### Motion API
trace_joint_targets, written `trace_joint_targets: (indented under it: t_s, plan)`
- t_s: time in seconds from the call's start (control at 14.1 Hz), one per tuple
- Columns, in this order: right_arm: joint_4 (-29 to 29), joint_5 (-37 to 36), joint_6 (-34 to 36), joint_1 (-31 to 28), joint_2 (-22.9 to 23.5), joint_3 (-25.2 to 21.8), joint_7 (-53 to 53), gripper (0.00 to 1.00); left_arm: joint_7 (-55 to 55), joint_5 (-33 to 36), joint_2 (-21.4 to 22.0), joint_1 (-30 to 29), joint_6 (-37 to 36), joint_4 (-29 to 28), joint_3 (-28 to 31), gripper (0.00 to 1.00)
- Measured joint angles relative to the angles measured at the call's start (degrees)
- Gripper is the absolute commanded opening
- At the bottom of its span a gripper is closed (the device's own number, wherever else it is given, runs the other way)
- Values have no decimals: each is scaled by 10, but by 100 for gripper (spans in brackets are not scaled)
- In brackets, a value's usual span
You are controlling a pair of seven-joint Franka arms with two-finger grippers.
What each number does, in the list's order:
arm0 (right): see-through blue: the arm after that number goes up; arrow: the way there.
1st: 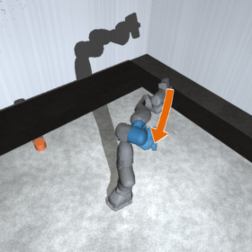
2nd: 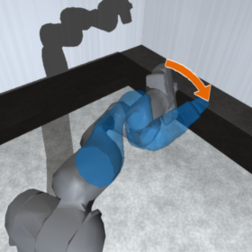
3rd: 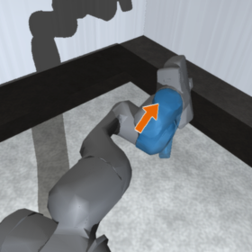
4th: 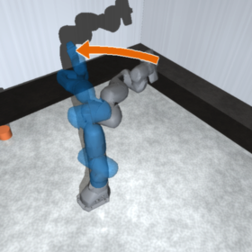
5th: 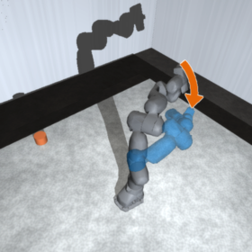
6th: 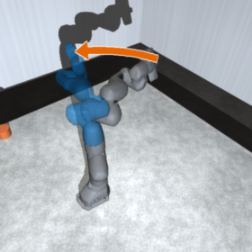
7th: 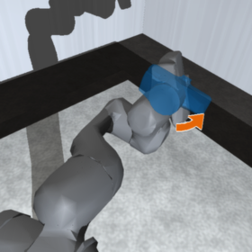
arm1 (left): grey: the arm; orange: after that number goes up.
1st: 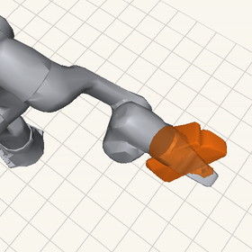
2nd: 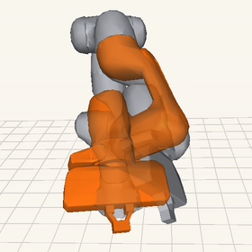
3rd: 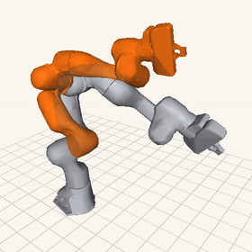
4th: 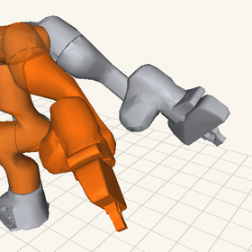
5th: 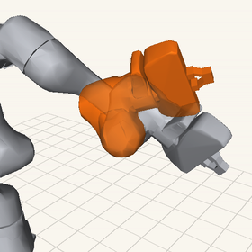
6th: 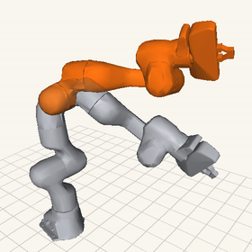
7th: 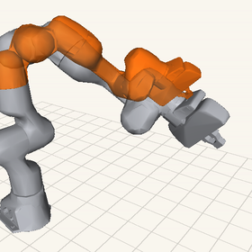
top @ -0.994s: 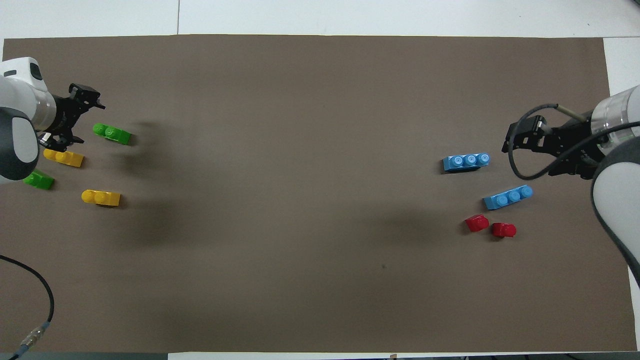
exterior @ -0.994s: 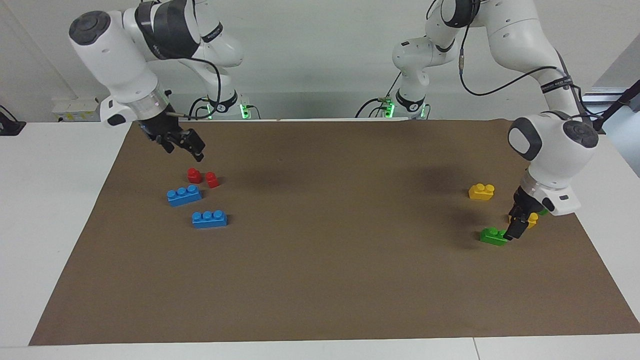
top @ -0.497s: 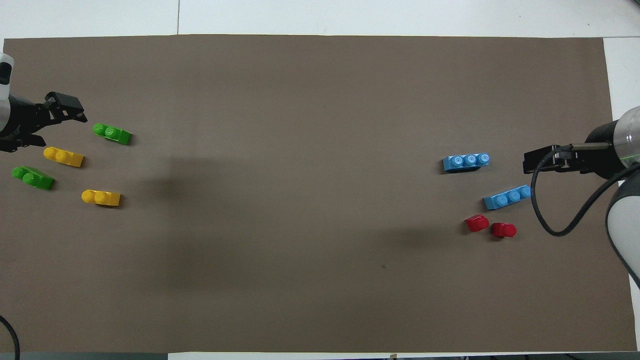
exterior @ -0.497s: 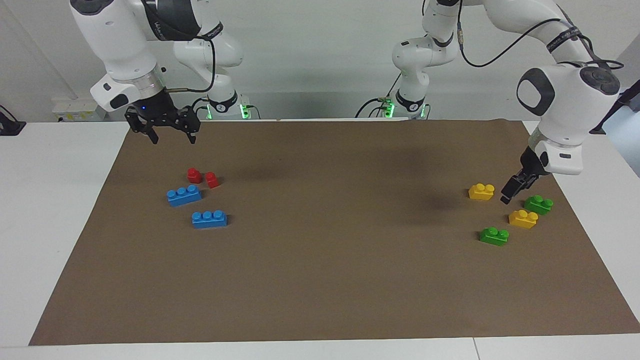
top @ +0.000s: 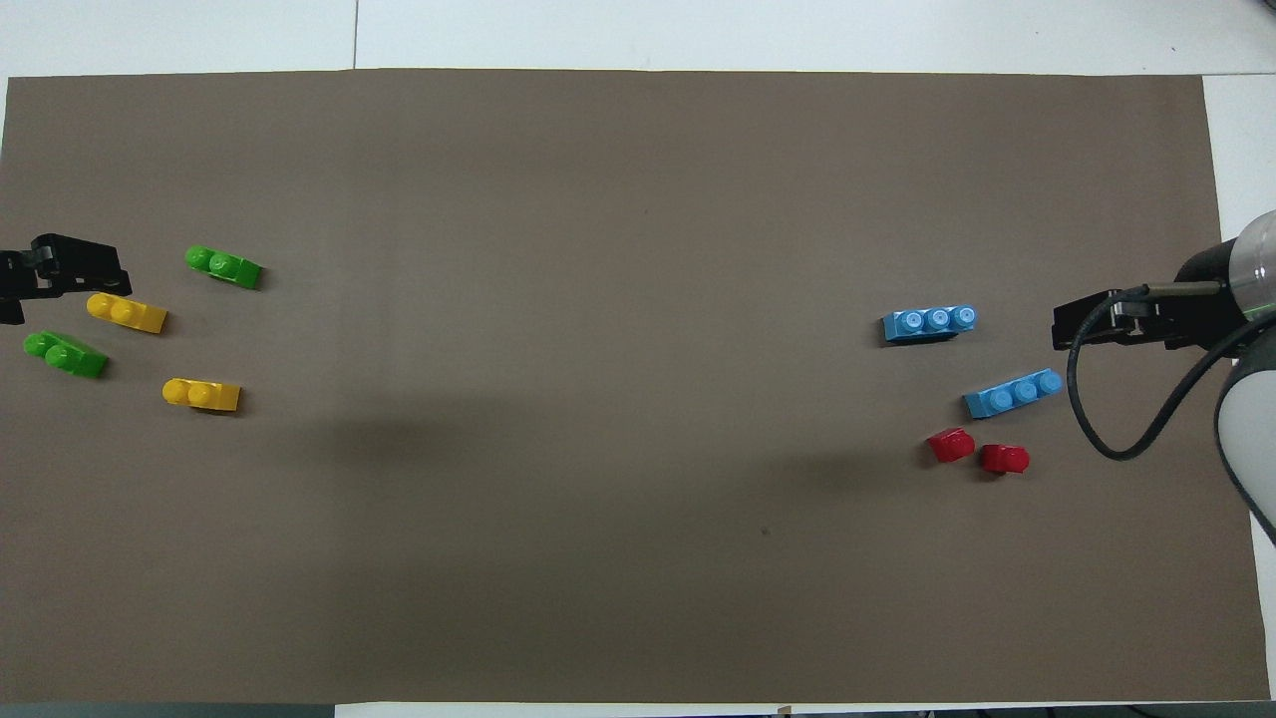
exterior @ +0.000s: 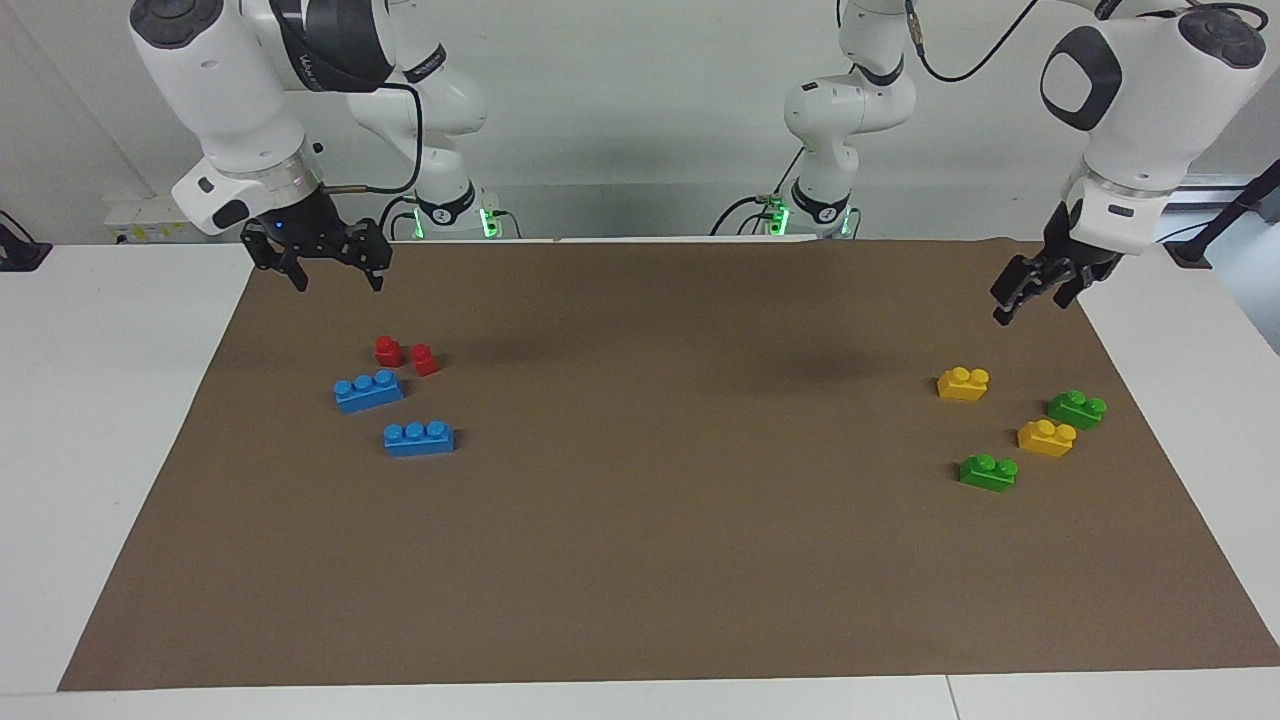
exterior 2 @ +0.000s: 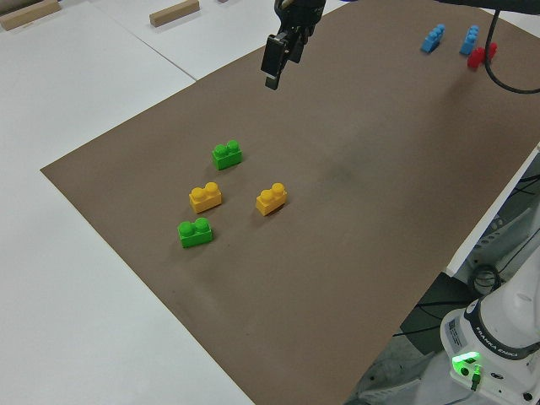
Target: Remove green block with left arm and hold with right
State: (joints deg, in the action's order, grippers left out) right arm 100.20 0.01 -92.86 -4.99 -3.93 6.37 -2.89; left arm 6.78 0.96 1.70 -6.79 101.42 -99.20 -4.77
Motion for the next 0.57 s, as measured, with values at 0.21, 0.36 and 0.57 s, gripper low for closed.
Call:
trace_joint_targets:
  t_s: [0.21, 0.36, 0.57]
  plan:
    - [-3, 0, 12, 0, 0, 0, 0, 100, -36, 0, 1, 3, -29, 13, -7, 100]
    - [-4, 0, 16, 0, 0, 0, 0, 100, -49, 0, 4, 5, -36, 16, -12, 100]
    - [-4, 0, 18, 0, 0, 0, 0, 100, -56, 0, 11, 5, -43, 17, -19, 100]
